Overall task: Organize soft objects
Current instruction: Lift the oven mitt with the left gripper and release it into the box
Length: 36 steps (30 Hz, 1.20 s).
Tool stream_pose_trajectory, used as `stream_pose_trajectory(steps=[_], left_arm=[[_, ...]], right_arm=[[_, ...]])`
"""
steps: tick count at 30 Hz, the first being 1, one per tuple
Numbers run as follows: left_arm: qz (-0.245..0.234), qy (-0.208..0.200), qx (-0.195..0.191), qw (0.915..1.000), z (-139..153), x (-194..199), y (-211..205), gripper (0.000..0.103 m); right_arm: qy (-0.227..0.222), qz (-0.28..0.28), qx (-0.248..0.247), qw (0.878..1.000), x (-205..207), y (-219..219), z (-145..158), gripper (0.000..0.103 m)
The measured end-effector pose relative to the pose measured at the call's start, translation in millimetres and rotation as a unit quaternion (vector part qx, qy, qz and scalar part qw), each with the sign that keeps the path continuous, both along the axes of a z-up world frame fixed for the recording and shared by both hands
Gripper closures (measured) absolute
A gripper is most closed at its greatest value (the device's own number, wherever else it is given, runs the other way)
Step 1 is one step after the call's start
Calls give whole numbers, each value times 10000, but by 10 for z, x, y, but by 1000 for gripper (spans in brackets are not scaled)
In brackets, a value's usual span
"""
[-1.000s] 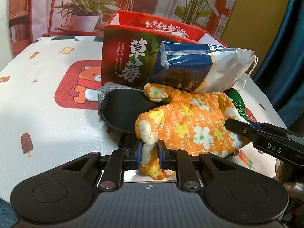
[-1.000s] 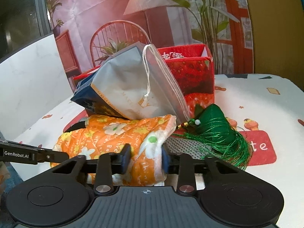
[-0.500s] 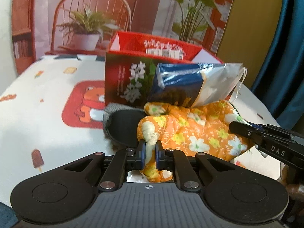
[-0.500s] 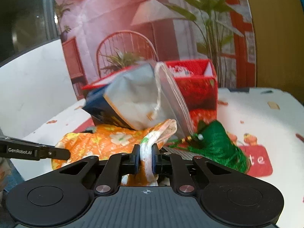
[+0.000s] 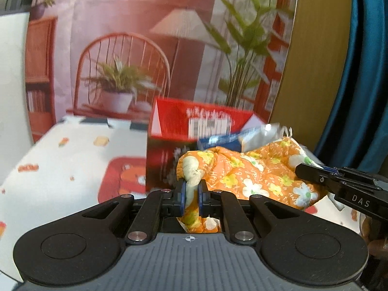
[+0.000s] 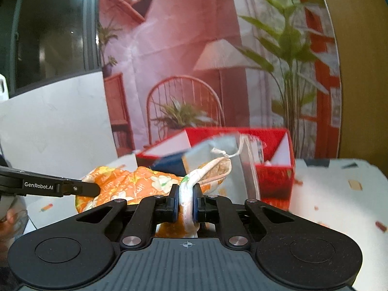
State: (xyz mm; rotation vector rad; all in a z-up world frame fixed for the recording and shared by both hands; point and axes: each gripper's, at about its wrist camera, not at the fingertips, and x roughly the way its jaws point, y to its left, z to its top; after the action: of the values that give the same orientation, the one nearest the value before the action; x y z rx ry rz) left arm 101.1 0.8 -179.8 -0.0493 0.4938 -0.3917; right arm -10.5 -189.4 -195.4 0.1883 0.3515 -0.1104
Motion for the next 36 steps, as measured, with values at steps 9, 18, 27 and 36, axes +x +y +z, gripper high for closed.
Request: stream_pose_trajectory(steps=[9,18,27,36], left_arm=[[86,-512,-119,9986,410,68,-17,92],[-12,-602,-130,9981,618,590,-181,92],[-82,-252,161,9995,596,1396,-505,92],[-134,332,652,9972,284,2018,-786,92]], right_arm=[[-404,131,-78,9991,193,-59,440,93],[-137,25,30,9999,751,-424,590,93],[384,-250,149,9988,1380,-888,468,93],[1068,-512,380,9922,1936,-1179,100,93]])
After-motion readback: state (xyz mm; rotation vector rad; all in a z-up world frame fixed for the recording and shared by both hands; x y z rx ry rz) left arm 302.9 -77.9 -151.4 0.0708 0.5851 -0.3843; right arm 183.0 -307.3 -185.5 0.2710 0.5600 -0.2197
